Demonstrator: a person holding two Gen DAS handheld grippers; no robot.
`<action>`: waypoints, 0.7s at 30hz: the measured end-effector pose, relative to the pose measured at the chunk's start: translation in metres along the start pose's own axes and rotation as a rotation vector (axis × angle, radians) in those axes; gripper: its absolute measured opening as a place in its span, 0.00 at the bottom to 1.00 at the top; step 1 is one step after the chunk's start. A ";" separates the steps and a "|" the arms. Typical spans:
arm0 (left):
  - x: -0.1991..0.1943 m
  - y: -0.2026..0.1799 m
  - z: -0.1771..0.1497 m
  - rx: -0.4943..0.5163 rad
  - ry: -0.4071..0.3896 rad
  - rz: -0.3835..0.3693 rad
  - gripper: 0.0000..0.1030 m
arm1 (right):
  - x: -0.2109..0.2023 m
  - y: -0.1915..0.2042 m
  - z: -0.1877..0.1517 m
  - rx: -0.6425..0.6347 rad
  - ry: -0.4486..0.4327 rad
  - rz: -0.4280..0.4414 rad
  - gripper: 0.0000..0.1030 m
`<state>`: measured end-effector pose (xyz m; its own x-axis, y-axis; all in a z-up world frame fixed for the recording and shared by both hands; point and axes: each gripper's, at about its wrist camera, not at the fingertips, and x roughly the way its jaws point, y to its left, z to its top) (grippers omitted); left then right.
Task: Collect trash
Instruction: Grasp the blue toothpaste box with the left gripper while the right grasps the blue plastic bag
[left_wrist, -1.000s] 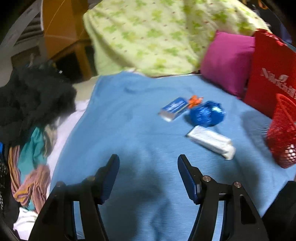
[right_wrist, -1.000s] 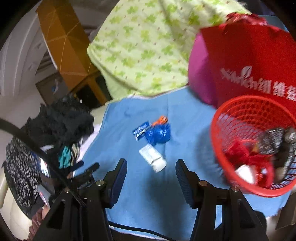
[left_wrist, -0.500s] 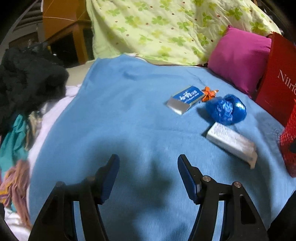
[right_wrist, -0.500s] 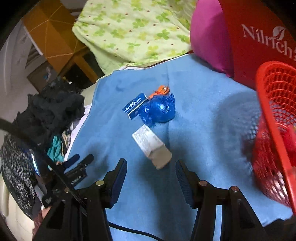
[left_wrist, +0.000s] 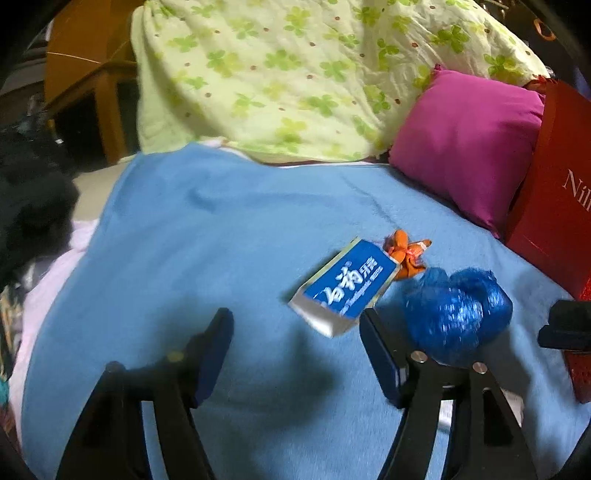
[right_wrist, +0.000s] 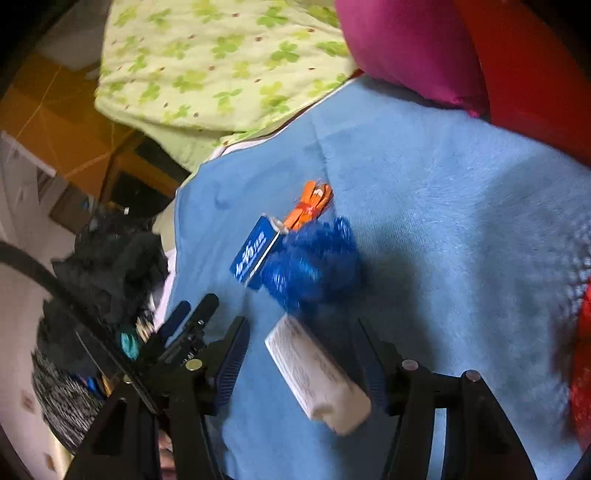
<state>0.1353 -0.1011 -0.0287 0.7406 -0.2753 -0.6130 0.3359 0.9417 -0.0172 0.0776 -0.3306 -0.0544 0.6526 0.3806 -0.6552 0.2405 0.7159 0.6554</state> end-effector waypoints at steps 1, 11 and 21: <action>0.005 -0.001 0.002 0.000 0.001 -0.026 0.74 | 0.005 -0.002 0.005 0.026 -0.003 0.003 0.65; 0.049 -0.009 0.019 0.016 0.082 -0.105 0.76 | 0.063 -0.008 0.035 0.136 0.026 -0.048 0.70; 0.059 -0.021 0.010 0.060 0.157 -0.167 0.76 | 0.068 -0.007 0.028 0.057 -0.045 -0.082 0.56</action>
<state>0.1782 -0.1388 -0.0566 0.5739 -0.3881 -0.7211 0.4831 0.8715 -0.0845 0.1404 -0.3262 -0.0936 0.6601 0.2945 -0.6910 0.3344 0.7085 0.6214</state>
